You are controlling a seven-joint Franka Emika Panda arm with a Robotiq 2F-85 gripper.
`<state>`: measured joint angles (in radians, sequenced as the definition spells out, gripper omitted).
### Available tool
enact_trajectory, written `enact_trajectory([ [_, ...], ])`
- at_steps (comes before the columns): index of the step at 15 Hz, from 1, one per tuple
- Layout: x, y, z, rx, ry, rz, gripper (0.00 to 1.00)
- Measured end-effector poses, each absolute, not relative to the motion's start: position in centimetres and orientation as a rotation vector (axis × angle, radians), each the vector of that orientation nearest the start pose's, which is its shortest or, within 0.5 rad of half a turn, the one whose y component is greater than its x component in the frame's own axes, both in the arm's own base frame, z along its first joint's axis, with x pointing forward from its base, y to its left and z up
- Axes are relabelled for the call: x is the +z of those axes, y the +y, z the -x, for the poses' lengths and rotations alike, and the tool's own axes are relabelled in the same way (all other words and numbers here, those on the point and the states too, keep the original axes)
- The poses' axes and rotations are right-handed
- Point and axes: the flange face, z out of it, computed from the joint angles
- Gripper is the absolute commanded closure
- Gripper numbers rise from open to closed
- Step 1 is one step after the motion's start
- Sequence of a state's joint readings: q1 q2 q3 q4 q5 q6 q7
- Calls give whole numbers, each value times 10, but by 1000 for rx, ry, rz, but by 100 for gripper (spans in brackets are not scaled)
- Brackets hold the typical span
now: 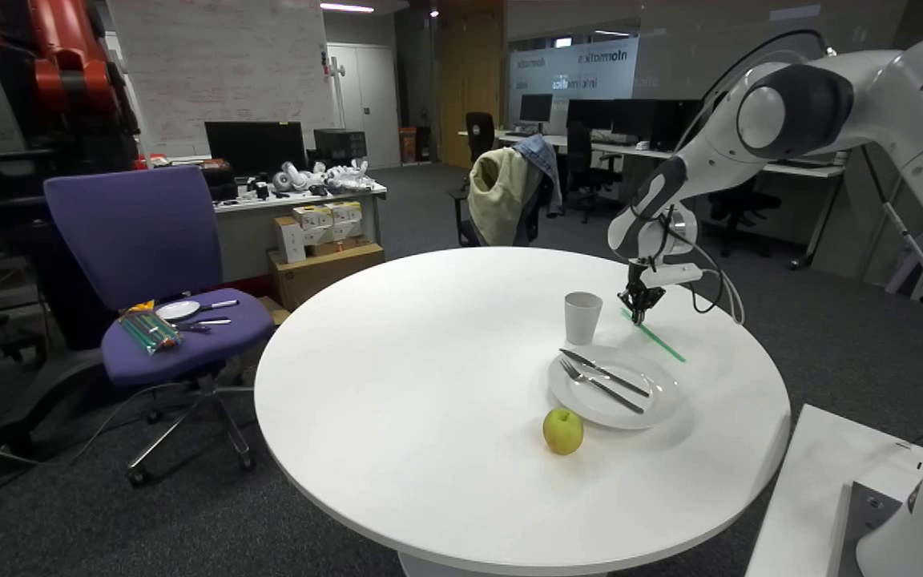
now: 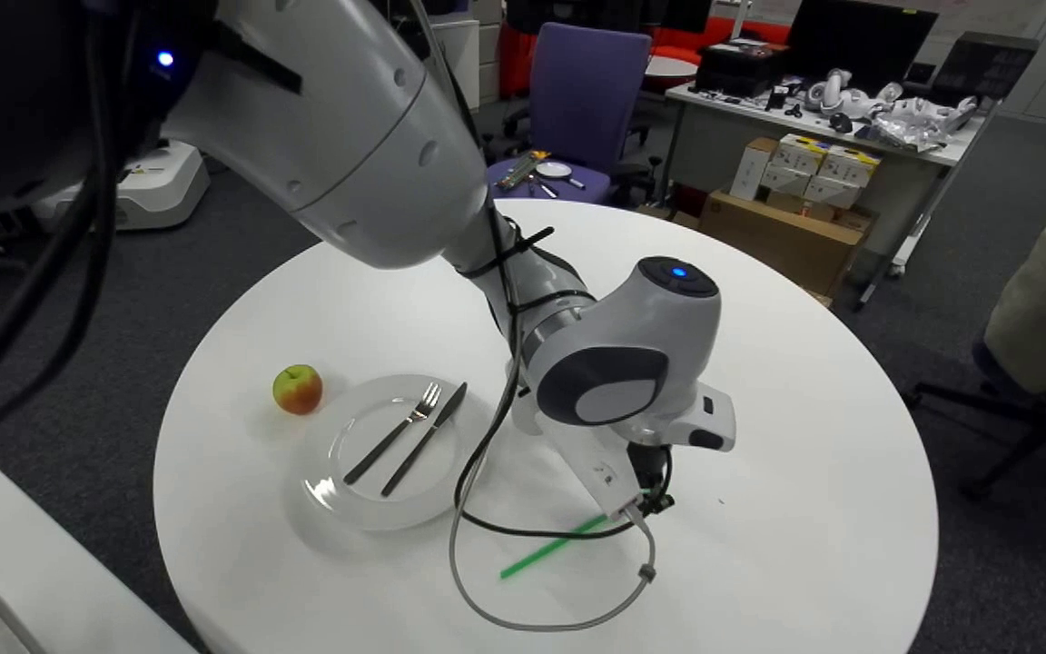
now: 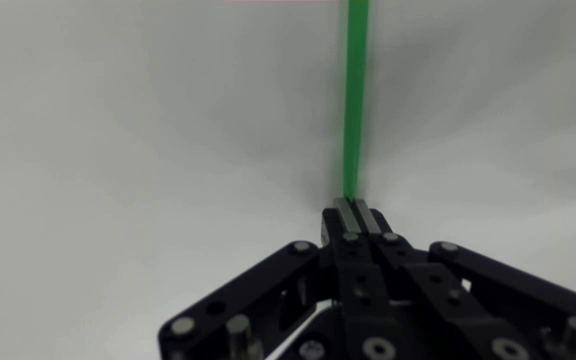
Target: Remove the green straw from the white mug and put it on the table
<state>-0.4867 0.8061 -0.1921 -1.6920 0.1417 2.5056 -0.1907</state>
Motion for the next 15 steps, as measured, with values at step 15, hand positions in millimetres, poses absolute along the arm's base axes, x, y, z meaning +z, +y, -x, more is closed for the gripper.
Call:
enact_trajectory([
  [15, 134, -438, -550, 314, 105, 3206, 71],
])
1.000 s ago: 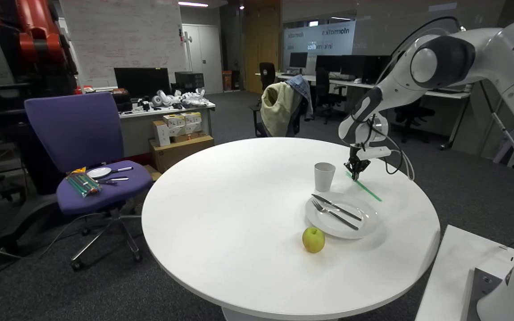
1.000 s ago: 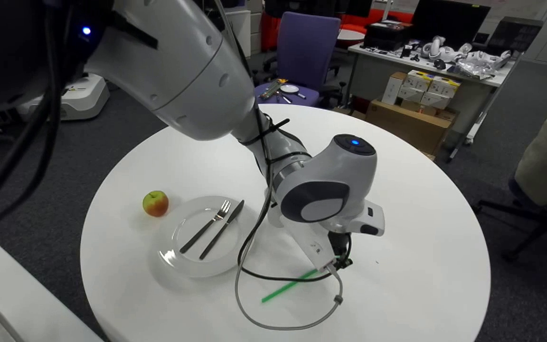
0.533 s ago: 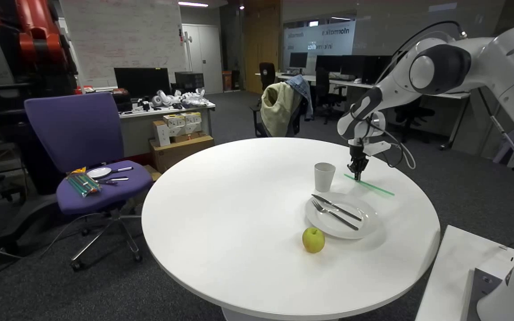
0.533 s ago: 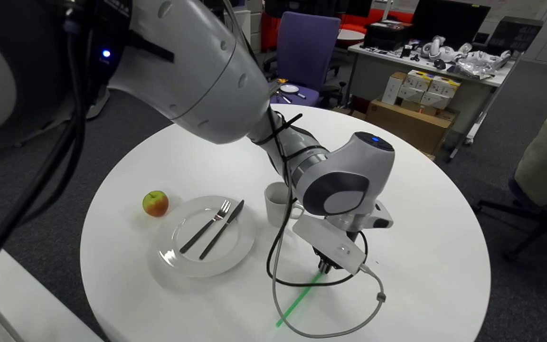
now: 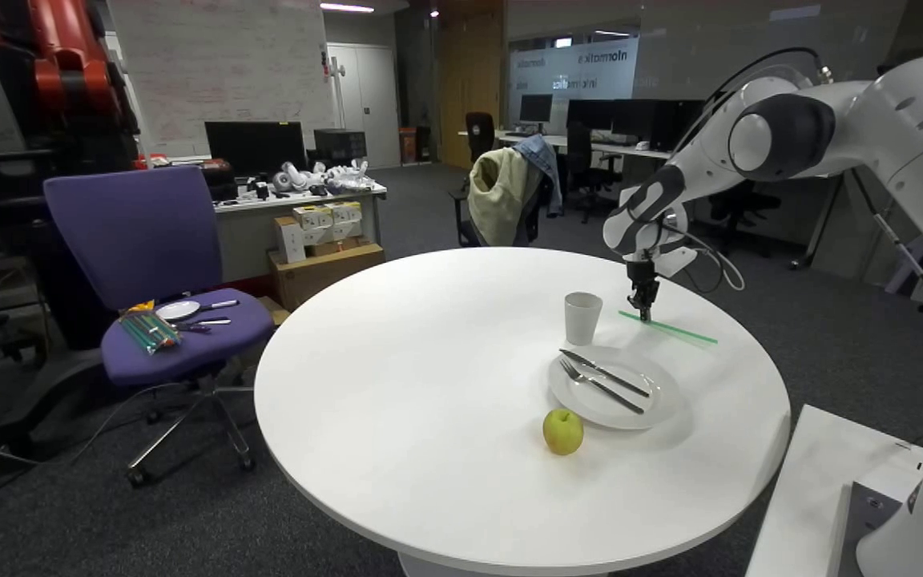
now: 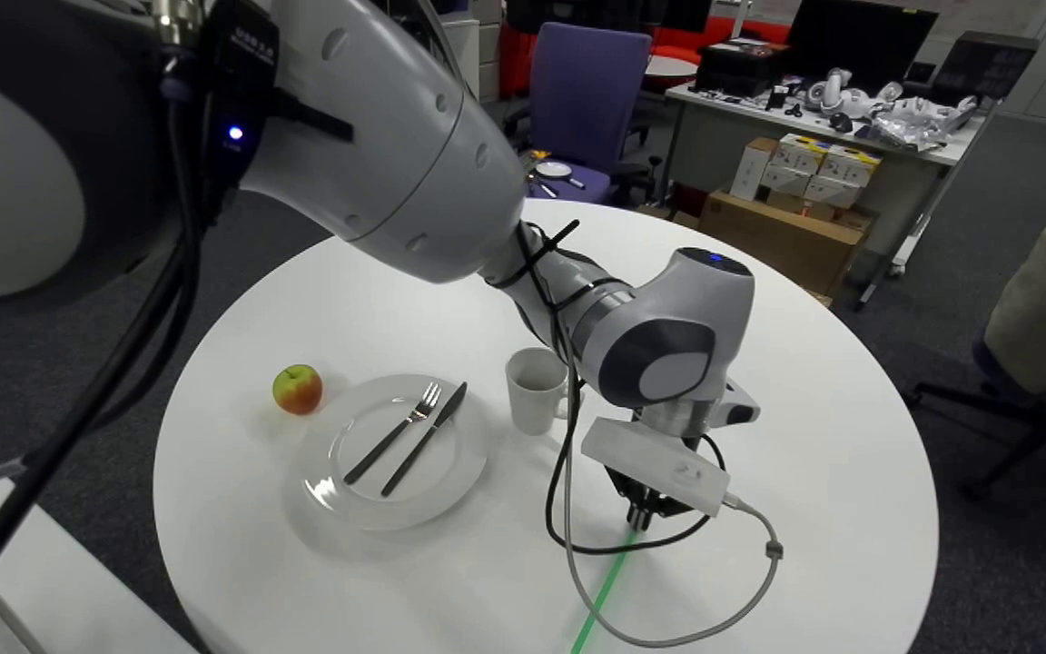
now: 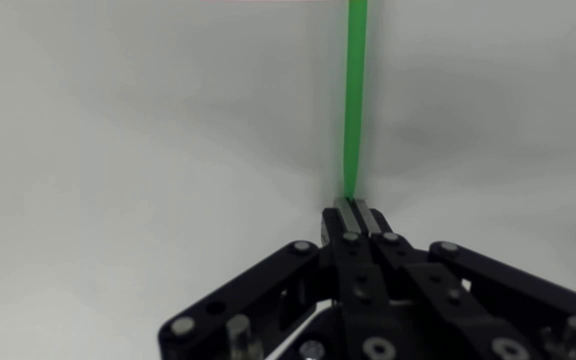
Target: Remove the green straw from the white mug and put it on the table
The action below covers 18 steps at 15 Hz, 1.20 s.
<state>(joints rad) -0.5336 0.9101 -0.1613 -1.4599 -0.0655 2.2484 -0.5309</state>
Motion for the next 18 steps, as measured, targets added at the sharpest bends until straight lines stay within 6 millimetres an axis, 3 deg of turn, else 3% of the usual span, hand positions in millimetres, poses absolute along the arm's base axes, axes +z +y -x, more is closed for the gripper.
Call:
enact_trajectory([
  [7, 135, -442, -558, 265, 143, 3212, 21],
  [9, 146, -442, -563, 184, 188, 3206, 6],
  [10, 157, -442, -565, 131, 218, 3199, 0],
  [14, 225, -438, -561, -57, 365, 3156, 0],
  [18, 293, -427, -543, -154, 502, 3120, 0],
])
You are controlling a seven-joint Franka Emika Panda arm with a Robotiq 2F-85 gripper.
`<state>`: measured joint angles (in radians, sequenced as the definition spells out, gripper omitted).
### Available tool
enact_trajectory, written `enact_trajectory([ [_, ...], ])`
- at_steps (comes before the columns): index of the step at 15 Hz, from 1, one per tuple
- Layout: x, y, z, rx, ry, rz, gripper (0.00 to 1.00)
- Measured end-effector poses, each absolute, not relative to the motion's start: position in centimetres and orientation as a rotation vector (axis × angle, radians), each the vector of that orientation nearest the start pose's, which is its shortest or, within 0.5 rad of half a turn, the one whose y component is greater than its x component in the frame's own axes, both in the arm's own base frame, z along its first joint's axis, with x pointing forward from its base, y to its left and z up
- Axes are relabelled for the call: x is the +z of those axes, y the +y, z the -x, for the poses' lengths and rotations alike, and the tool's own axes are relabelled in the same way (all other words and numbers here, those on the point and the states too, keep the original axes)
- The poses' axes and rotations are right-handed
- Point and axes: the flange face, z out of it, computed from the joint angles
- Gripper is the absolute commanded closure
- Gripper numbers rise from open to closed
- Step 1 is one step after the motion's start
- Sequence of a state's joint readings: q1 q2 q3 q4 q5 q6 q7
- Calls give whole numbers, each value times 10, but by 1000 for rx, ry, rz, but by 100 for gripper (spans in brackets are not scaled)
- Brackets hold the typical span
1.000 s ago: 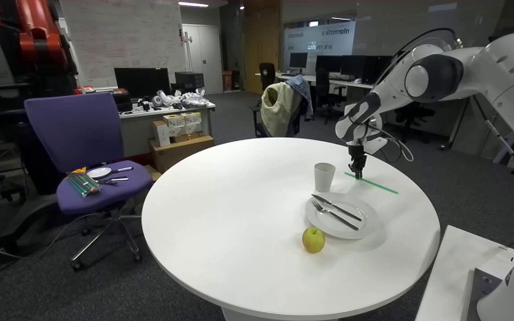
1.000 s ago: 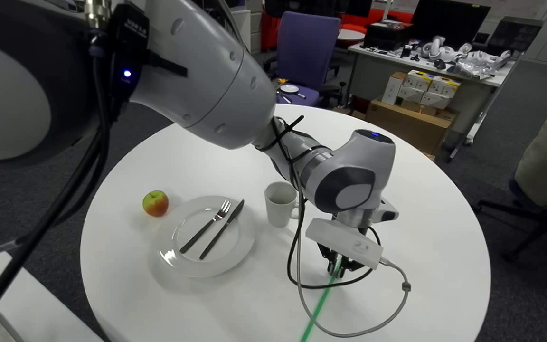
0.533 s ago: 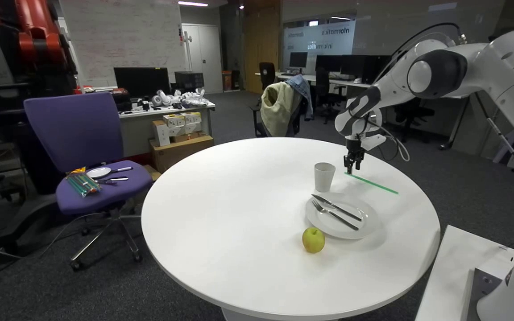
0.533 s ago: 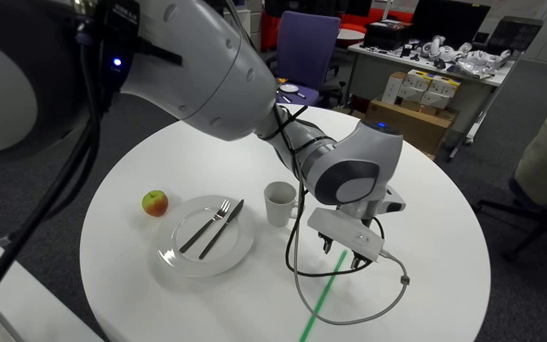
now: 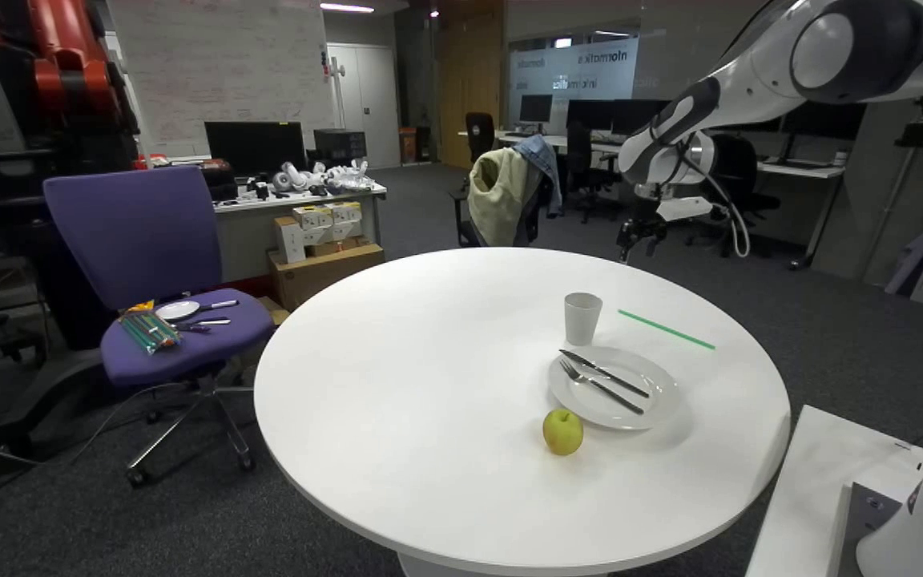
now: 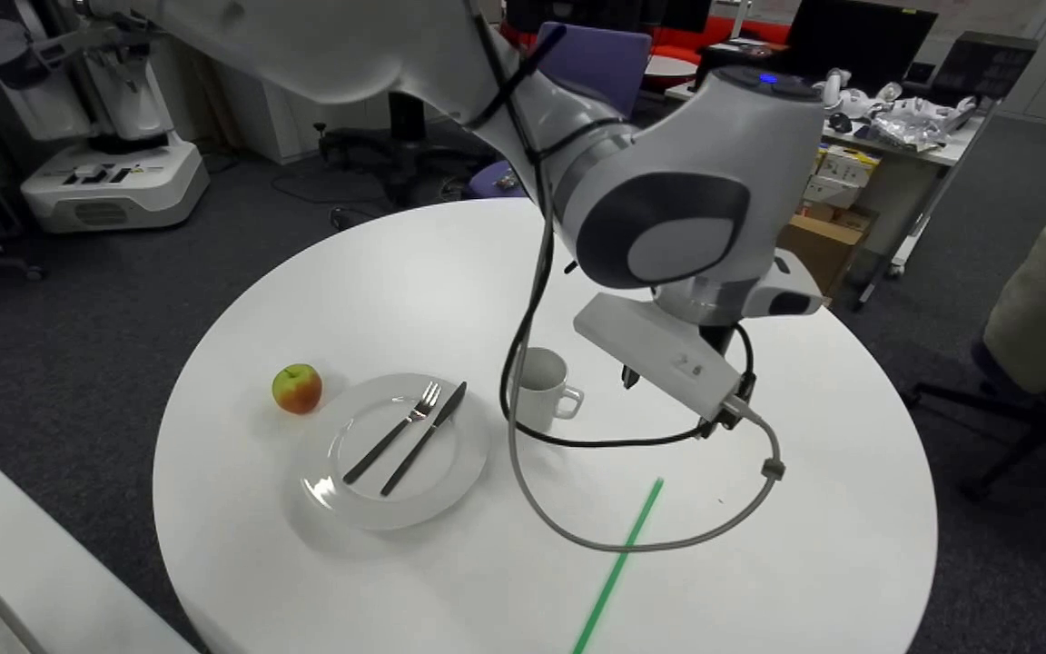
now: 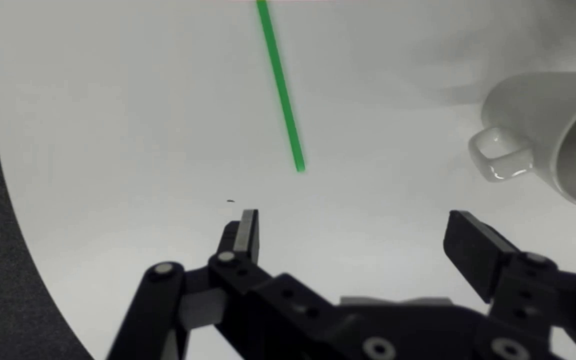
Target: Remove the green straw from the white mug and put it on the table
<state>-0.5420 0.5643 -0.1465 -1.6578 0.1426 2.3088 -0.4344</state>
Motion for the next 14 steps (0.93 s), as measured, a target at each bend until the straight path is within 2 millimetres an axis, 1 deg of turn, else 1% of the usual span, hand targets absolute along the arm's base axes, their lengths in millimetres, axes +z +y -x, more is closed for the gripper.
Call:
enact_trajectory([
  [2, 315, -415, -529, -170, 666, 3072, 0],
  [3, 321, -406, -522, -171, 745, 3039, 0],
  [4, 324, -394, -515, -166, 816, 3002, 0],
  [6, 323, -365, -505, -149, 900, 2959, 0],
  [8, 310, -327, -500, -145, 954, 2938, 0],
  [11, 281, -263, -496, -155, 1006, 2933, 0],
  [12, 272, -246, -494, -158, 1016, 2935, 0],
  [13, 266, -235, -493, -156, 1018, 2935, 0],
  [14, 265, -231, -492, -154, 1016, 2936, 0],
])
